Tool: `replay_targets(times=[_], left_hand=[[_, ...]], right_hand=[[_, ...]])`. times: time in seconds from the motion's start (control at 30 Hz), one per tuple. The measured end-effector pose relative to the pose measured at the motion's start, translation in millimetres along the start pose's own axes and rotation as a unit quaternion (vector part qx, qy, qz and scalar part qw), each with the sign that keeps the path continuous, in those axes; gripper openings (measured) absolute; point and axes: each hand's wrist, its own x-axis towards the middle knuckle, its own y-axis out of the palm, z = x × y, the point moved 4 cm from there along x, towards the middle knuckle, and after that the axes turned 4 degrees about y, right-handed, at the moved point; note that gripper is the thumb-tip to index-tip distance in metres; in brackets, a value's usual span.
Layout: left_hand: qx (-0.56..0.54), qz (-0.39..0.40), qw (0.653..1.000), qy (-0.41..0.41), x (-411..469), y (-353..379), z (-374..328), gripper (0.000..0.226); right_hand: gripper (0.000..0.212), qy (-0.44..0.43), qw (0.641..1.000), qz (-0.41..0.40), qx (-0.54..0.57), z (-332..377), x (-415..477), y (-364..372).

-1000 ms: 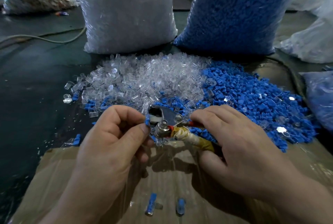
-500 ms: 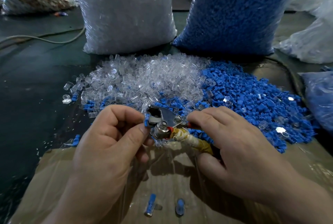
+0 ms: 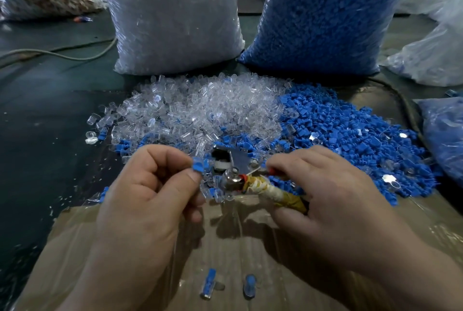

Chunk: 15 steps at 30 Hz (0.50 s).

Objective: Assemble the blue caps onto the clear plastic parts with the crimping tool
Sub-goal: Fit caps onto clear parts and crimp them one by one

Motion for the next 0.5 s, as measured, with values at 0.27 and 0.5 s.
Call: replay_targets(times=[0.27, 0.5], left_hand=[[0.119, 0.106, 0.983, -0.087, -7, 11, 9, 0.016], [0.151, 0.101, 0.982, -0.056, -11, 16, 11, 0.013]], right_hand=[[0.076, 0.107, 0.982, 0.068, -0.144, -22, 20, 10], [0.048, 0.039, 0.997, -0.021, -0.062, 4, 10, -1]])
